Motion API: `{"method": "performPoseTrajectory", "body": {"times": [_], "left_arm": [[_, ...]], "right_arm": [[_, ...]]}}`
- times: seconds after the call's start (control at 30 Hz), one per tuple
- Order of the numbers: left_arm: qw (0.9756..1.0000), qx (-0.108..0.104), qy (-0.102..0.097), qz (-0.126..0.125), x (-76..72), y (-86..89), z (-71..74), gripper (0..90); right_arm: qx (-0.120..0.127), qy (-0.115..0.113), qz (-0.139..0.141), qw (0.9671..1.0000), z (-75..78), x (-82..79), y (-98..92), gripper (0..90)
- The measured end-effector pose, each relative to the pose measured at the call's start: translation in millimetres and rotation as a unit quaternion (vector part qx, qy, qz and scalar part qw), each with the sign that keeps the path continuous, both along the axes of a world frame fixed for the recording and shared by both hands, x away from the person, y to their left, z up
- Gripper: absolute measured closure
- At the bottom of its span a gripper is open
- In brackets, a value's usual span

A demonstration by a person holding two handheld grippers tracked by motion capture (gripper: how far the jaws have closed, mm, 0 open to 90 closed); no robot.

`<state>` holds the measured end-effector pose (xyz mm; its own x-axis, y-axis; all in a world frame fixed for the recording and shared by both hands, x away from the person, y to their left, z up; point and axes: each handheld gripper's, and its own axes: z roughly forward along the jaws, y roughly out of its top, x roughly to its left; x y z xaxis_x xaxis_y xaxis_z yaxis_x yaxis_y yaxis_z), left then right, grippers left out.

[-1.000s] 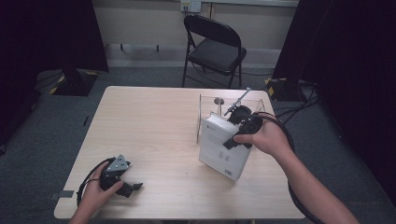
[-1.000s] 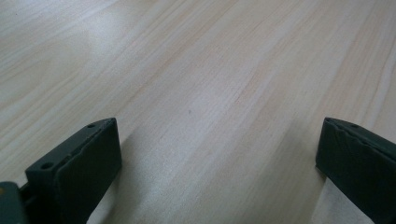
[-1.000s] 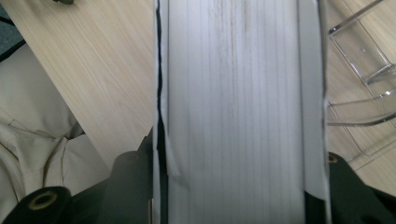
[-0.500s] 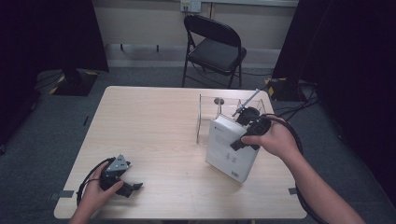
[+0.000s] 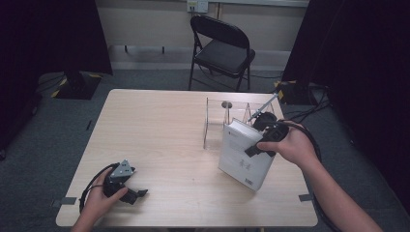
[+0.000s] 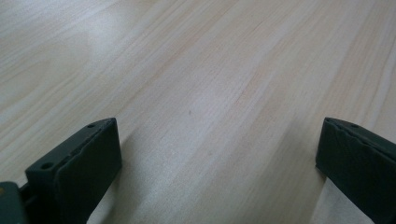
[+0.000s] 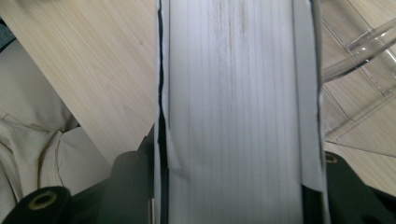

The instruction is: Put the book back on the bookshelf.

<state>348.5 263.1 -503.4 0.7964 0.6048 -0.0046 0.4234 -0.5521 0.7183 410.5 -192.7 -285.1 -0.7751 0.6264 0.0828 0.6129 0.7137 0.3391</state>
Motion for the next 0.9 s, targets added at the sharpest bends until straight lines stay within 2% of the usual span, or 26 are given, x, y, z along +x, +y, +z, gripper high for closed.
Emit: {"method": "performPoseTrajectory", "body": {"times": [0.67, 0.9], "left_arm": [[1.0, 0.0, 0.001, -0.001, 0.3, 0.1, 0.0, 0.0], [1.0, 0.0, 0.001, -0.001, 0.3, 0.1, 0.1, 0.0]], "right_arm": [[-0.011, -0.001, -0.023, 0.9997, 5.3, -3.6, -22.9, 52.4], [-0.004, 0.0, -0.031, 0.9995, 4.3, -5.5, -30.3, 52.4]]}}
